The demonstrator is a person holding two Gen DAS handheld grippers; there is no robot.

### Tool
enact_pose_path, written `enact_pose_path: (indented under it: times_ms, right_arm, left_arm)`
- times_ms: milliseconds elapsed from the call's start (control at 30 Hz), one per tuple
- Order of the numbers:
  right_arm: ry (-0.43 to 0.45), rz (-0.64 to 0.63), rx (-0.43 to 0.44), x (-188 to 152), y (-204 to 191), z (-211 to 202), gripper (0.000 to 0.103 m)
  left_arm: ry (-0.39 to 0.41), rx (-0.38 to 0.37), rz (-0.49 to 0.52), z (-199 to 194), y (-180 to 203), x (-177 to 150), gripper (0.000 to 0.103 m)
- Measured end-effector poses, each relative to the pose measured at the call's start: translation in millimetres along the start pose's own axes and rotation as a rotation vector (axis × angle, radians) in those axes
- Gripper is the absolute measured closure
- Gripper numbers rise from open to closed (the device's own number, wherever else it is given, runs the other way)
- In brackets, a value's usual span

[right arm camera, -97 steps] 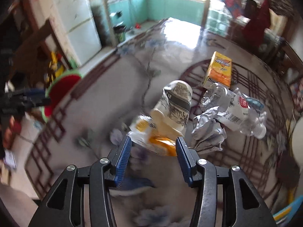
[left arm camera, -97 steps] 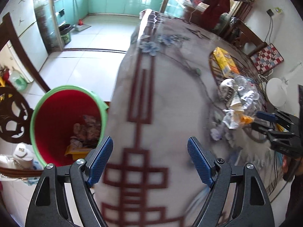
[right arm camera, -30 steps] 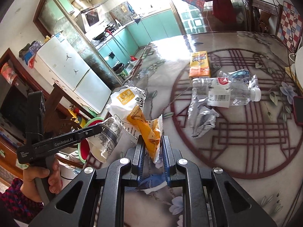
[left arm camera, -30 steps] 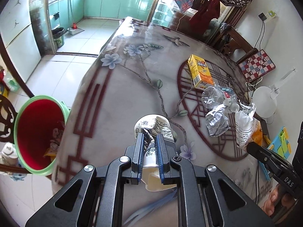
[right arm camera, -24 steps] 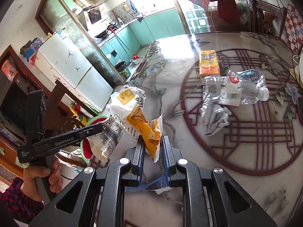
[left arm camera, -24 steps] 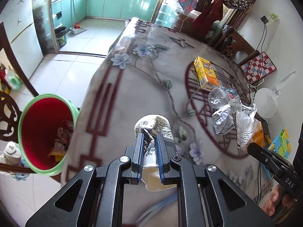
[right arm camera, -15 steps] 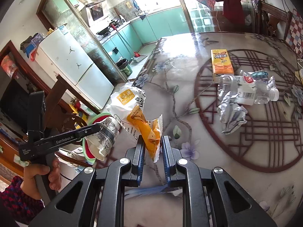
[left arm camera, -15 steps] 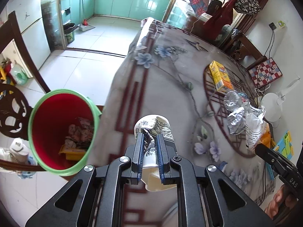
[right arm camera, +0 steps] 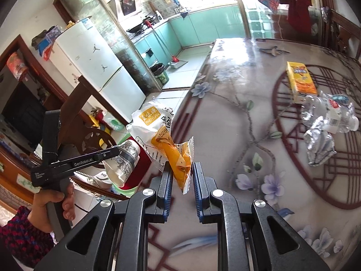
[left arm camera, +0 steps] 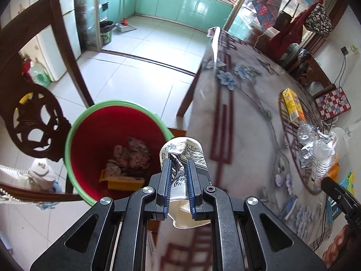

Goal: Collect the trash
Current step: 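Carry the paper cup and snack bag over the red bucket and open both tools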

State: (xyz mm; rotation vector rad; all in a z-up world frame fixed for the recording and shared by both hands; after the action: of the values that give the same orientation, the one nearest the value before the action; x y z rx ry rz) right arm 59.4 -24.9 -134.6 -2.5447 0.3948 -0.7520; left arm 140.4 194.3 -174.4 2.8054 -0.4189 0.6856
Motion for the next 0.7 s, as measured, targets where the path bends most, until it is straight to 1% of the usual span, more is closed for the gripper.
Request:
enact_pose_path:
  times_ms: [300,533,700]
  right_arm:
    - [-0.025,-0.107,0.033,1,-54,31,0.088]
    - [-0.073,-0.153,0.048,3,-84,62,0.088]
    - [-0.093,-0.181,0.055,4,-98,80,0.088]
  left_arm:
    - [-0.021,0.056,-0.06,5,-51,-12,0.091]
    - [-0.032,0.087,-0.094,9,-78,-14,0.091]
    - [-0.038,0.108,-0.087,15,-90,-8,0.091]
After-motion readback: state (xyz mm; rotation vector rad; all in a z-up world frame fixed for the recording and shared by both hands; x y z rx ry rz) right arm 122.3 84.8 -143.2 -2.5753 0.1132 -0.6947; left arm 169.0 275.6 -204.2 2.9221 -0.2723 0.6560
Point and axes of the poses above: each gripper's, at about its wrist camera, not at the fingertips, and z roughly the way its jaws point, y to its right, x to its top, the point moved 3 cm from there along z, roughly the way its jaws point, and after that the axes turned 14 degrees about z, right-handed, at the moved point
